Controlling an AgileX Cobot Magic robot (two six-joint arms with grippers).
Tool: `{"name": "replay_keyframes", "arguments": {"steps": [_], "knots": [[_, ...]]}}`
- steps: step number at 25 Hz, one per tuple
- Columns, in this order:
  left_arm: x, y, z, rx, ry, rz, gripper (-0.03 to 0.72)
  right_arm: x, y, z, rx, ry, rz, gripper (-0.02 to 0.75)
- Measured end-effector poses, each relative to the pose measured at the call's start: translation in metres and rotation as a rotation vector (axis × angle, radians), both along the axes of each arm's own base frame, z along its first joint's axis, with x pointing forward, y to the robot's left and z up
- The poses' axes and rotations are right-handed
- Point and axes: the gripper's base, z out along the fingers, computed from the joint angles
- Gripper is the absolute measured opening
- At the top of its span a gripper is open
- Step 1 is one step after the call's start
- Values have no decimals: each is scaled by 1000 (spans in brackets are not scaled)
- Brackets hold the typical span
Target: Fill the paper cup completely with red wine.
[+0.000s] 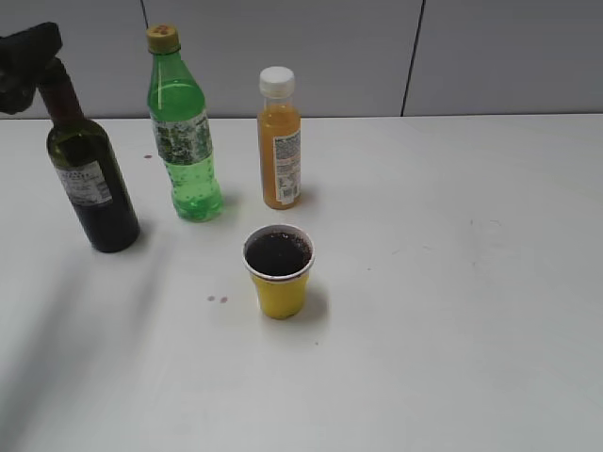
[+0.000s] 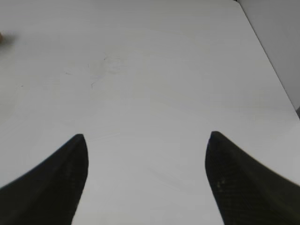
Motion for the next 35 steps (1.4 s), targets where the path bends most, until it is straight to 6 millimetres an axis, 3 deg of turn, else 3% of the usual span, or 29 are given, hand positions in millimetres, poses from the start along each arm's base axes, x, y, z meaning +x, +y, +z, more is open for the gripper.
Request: {"name": "replay_keyframes", "arguments": {"steps": [5,10,13,18,20,27,32,35], "knots": [[-28,7,26,69,121,75,655,0,0,0,0,0,0,589],[-71,19,54,122,290,197,649,0,0,0,0,0,0,589],[-100,27,58,131,463,279,645,0,0,0,0,0,0,589],[-153,33,45,73,804,358,627,0,0,0,0,0,0,589],[-173,32,44,43,866,362,620,0,0,0,0,0,0,589],[-233,27,46,-35,788,308,607,0,0,0,0,0,0,589],[-257,23,26,-32,718,254,592,0,0,0,0,0,0,589],[-272,22,23,-43,636,243,588,0,0,0,0,0,0,589]]}}
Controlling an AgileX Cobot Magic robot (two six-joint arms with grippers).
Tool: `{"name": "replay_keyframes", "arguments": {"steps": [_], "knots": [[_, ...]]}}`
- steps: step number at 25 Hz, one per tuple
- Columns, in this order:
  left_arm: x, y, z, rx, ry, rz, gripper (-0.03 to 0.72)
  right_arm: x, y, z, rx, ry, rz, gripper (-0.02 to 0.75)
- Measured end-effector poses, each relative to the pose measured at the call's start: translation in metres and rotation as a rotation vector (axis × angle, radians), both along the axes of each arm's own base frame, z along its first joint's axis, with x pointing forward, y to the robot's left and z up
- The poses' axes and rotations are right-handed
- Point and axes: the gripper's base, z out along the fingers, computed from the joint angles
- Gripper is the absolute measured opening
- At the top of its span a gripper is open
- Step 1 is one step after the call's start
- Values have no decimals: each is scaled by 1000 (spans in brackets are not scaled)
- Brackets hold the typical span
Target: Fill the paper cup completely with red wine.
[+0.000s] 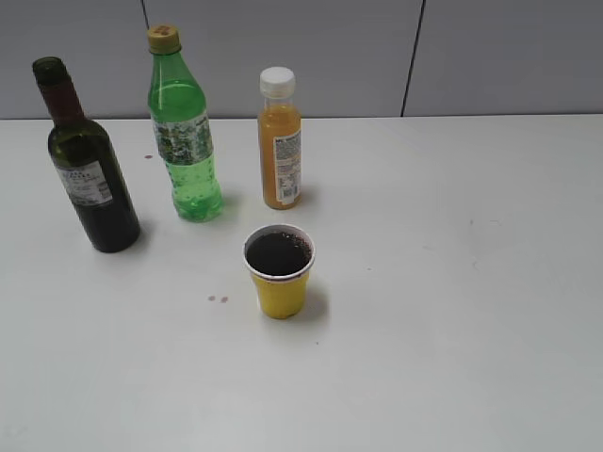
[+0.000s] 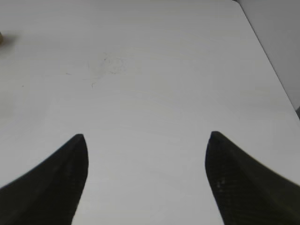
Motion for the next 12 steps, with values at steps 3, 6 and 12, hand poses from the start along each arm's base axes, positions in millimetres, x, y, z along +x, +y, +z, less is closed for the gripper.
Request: {"name": "replay_keyframes", "arguments": {"steps": [3,6,12], "knots": [[-9,0,0,2,-57,-2,585,0,0,0,0,0,0,589],[-10,0,0,4,-62,-2,583,0,0,0,0,0,0,589],[-10,0,0,5,-63,-3,582,0,0,0,0,0,0,589]]}}
